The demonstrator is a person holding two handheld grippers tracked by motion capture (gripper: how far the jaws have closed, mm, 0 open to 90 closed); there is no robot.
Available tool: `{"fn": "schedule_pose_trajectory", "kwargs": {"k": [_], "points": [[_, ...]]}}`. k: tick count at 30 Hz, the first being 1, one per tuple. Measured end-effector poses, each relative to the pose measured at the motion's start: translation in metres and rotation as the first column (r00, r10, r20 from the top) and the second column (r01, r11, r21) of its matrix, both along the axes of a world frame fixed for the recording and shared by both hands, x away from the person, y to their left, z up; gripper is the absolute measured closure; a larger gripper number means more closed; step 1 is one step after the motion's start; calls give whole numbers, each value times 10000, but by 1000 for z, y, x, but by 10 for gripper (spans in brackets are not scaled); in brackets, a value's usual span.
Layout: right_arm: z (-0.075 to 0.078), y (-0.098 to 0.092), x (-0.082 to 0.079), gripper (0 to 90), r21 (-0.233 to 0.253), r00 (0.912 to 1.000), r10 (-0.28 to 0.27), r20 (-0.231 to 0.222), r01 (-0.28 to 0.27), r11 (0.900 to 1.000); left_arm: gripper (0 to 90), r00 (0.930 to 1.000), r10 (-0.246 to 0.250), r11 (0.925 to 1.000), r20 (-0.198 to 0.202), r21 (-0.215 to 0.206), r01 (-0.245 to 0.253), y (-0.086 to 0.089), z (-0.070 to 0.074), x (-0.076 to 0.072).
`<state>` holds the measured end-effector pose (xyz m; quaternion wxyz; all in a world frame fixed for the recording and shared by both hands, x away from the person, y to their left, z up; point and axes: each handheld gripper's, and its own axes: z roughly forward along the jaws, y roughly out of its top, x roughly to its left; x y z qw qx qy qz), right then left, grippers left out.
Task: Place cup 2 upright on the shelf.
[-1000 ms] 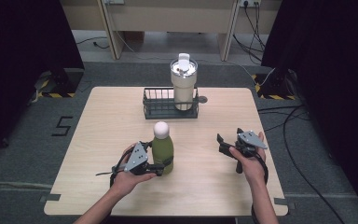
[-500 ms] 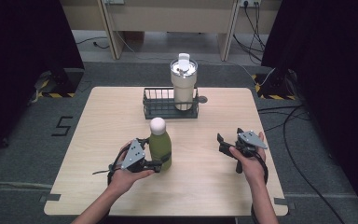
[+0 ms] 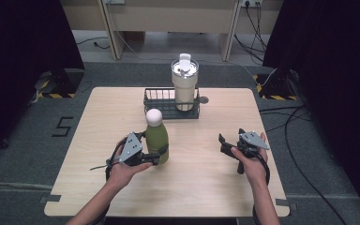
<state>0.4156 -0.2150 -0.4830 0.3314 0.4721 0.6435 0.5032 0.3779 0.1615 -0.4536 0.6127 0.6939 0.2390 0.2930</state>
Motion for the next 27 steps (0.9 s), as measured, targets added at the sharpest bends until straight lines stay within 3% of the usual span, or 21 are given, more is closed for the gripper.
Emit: {"fn": "schedule_pose_trajectory", "kwargs": {"k": [27], "points": [[0, -2, 0, 138, 15, 10000, -86, 15, 86, 10000, 202, 9975, 701, 9975, 96, 108, -702, 7, 19, 30]]}}
